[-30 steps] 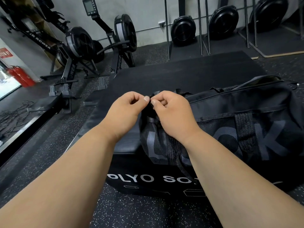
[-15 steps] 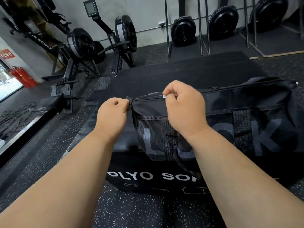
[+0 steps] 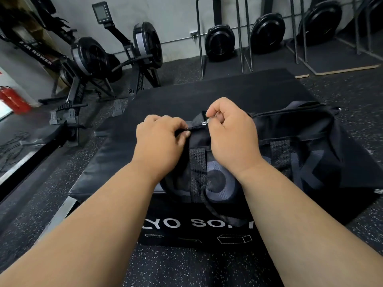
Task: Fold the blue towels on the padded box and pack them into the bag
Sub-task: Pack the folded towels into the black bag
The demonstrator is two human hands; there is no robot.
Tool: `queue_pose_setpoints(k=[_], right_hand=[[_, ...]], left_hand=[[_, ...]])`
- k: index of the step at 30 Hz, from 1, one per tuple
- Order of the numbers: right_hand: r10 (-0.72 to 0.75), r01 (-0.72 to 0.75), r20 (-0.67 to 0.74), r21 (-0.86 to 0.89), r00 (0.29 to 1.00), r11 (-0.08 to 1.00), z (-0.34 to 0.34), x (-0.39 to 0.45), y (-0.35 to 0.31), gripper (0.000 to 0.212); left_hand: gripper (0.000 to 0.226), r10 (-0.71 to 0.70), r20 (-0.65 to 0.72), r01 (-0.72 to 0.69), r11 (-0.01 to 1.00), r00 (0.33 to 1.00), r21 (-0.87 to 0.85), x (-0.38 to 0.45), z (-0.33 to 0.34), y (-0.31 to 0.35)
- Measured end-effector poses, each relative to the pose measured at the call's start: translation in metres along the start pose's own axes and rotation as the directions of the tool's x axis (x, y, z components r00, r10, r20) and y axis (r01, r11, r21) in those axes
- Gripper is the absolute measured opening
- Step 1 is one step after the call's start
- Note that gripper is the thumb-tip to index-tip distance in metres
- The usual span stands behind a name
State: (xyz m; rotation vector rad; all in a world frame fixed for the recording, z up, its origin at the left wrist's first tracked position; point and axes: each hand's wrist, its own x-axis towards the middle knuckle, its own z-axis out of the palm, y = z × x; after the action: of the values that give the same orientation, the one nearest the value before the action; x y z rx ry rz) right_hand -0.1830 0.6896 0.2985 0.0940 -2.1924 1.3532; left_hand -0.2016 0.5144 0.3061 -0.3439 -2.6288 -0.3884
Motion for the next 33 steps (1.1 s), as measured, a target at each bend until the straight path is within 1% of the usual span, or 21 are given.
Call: queue_pose_setpoints(k=[2,5,8,10,12,14,16,17,18,21,23,26,28,31,33], right_hand=[[0.038,-0.038,-0.026,-0.002,0.999,0.999,-0.009,0.002,0.005,0.022],[0.055,-0.059,-0.105,-0.035,0.993,0.998,-0.028,0.008,0.015,0.023],[0.063,-0.075,-0.176,-0.064,0.982,0.995,-0.052,0.013,0.025,0.023],[0.061,-0.075,-0.186,-0.067,0.981,0.995,-0.066,0.016,0.031,0.024],[0.053,-0.066,-0.174,-0.071,0.983,0.995,-0.075,0.015,0.034,0.025],[0.038,-0.05,-0.168,-0.067,0.985,0.997,-0.08,0.013,0.036,0.024],[0.022,-0.034,-0.165,-0.074,0.986,0.997,-0.085,0.011,0.037,0.022],[0.018,-0.031,-0.164,-0.08,0.986,0.996,-0.088,0.01,0.038,0.022],[0.019,-0.033,-0.167,-0.086,0.986,0.996,-0.092,0.009,0.038,0.022],[0.039,-0.066,-0.21,-0.123,0.977,0.99,-0.107,0.011,0.044,0.023],[0.067,-0.106,-0.267,-0.135,0.961,0.985,-0.119,0.014,0.049,0.024],[0.112,-0.171,-0.352,-0.142,0.929,0.975,-0.135,0.019,0.061,0.027],[0.126,-0.189,-0.378,-0.133,0.917,0.973,-0.141,0.02,0.066,0.028],[0.121,-0.189,-0.356,-0.164,0.927,0.968,-0.142,0.016,0.071,0.026],[0.124,-0.192,-0.327,-0.183,0.937,0.964,-0.139,0.011,0.075,0.027]], left_hand=[[0.01,-0.061,0.003,0.061,0.998,0.998,-0.006,0.0,0.0,-0.008],[0.01,-0.121,-0.016,0.122,0.991,0.993,0.059,-0.003,-0.001,-0.022],[0.014,-0.22,0.038,0.214,0.97,0.975,0.115,-0.008,0.0,-0.025],[0.015,-0.26,0.062,0.249,0.958,0.964,0.141,-0.009,0.0,-0.018],[0.02,-0.231,0.034,0.225,0.967,0.972,0.122,-0.007,0.001,-0.003],[0.031,-0.144,0.027,0.142,0.987,0.989,0.075,-0.004,0.002,0.018],[0.044,-0.014,0.085,0.008,0.998,0.996,0.067,-0.003,0.008,0.04],[0.047,0.026,0.12,-0.034,0.997,0.992,0.068,-0.002,0.012,0.047],[0.044,0.042,0.14,-0.052,0.996,0.989,0.071,-0.001,0.017,0.052],[0.022,0.009,0.1,-0.019,0.995,0.995,0.098,0.006,0.023,0.052],[0.019,-0.032,0.069,0.025,0.995,0.997,0.101,0.007,0.024,0.048],[0.019,-0.07,0.052,0.064,0.991,0.996,0.114,0.006,0.025,0.046],[0.021,-0.091,0.047,0.085,0.989,0.995,0.123,0.005,0.025,0.047],[0.024,-0.1,0.013,0.098,0.991,0.995,0.087,0.0,0.027,0.049],[0.032,-0.069,-0.014,0.07,0.996,0.997,0.06,-0.006,0.028,0.049]])
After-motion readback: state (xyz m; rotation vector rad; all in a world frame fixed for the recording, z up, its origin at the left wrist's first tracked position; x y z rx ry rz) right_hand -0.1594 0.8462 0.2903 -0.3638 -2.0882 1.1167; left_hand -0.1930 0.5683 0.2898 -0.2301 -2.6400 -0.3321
